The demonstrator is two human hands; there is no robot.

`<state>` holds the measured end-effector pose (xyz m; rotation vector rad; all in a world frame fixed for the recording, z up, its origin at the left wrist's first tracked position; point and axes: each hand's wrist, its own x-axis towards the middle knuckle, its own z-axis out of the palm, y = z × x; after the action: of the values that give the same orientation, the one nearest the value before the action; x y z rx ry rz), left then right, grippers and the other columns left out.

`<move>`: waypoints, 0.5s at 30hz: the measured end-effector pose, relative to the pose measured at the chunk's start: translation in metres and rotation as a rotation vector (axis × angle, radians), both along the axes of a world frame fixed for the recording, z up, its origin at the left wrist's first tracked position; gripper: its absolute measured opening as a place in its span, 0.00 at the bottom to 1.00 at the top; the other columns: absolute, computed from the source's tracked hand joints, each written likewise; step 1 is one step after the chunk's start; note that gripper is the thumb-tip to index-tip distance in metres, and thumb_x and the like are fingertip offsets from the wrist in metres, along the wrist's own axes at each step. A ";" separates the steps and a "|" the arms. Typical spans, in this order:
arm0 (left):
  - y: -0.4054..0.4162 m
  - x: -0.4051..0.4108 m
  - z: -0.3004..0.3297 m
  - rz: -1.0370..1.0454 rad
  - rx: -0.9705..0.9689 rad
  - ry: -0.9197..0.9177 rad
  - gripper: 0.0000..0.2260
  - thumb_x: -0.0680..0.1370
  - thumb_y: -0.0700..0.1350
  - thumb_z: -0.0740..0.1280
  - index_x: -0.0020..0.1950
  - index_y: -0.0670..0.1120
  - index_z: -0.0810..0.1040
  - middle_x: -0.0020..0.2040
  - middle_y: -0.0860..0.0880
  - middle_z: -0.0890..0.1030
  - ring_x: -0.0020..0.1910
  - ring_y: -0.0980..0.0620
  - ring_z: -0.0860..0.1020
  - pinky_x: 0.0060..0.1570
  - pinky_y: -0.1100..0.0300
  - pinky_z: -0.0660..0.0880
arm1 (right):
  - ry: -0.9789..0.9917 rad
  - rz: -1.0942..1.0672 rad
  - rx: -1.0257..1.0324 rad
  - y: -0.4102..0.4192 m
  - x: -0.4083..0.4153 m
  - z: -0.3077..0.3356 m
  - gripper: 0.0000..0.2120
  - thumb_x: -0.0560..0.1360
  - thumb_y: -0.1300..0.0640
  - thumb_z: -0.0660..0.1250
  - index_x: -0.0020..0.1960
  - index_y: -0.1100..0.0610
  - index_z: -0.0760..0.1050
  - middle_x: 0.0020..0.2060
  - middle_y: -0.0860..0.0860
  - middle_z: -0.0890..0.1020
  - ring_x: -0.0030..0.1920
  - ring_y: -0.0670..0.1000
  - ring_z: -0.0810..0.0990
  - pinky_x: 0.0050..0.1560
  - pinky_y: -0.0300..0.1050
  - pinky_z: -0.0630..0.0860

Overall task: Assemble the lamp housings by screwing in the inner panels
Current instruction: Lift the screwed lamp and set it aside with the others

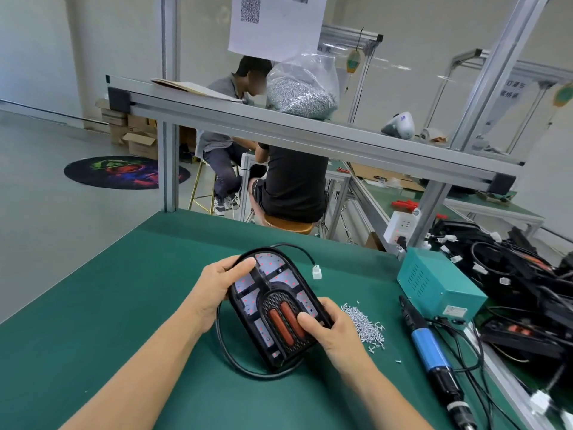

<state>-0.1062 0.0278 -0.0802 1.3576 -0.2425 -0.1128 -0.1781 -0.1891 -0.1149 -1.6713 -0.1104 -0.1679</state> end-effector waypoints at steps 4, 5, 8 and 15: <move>-0.004 0.002 0.005 0.031 -0.037 0.032 0.20 0.63 0.60 0.73 0.47 0.48 0.85 0.48 0.44 0.85 0.46 0.47 0.84 0.49 0.55 0.76 | -0.015 0.005 -0.037 0.000 0.005 0.003 0.08 0.73 0.60 0.73 0.50 0.59 0.78 0.38 0.46 0.83 0.37 0.42 0.78 0.42 0.33 0.74; -0.005 0.003 0.008 0.025 -0.047 0.046 0.19 0.63 0.60 0.74 0.44 0.48 0.85 0.46 0.44 0.85 0.44 0.47 0.84 0.46 0.56 0.77 | -0.018 0.007 -0.041 0.001 0.005 0.003 0.07 0.73 0.61 0.73 0.50 0.59 0.78 0.38 0.46 0.83 0.37 0.42 0.78 0.42 0.33 0.74; -0.007 0.002 0.017 -0.012 -0.065 0.072 0.16 0.63 0.60 0.74 0.40 0.48 0.85 0.44 0.44 0.85 0.41 0.47 0.84 0.39 0.59 0.78 | -0.008 0.018 -0.021 0.004 0.004 0.005 0.07 0.74 0.61 0.72 0.51 0.59 0.78 0.39 0.46 0.82 0.38 0.42 0.78 0.43 0.33 0.74; -0.008 0.007 0.021 -0.036 -0.063 0.080 0.13 0.68 0.52 0.71 0.48 0.46 0.85 0.47 0.44 0.85 0.42 0.49 0.84 0.39 0.59 0.79 | 0.057 0.008 -0.211 -0.004 0.005 0.023 0.04 0.79 0.56 0.66 0.48 0.56 0.77 0.38 0.43 0.80 0.40 0.42 0.76 0.47 0.37 0.72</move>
<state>-0.0992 0.0197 -0.0596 1.2832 -0.2022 -0.1877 -0.1736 -0.1927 -0.0917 -1.8846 -0.0944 -0.1056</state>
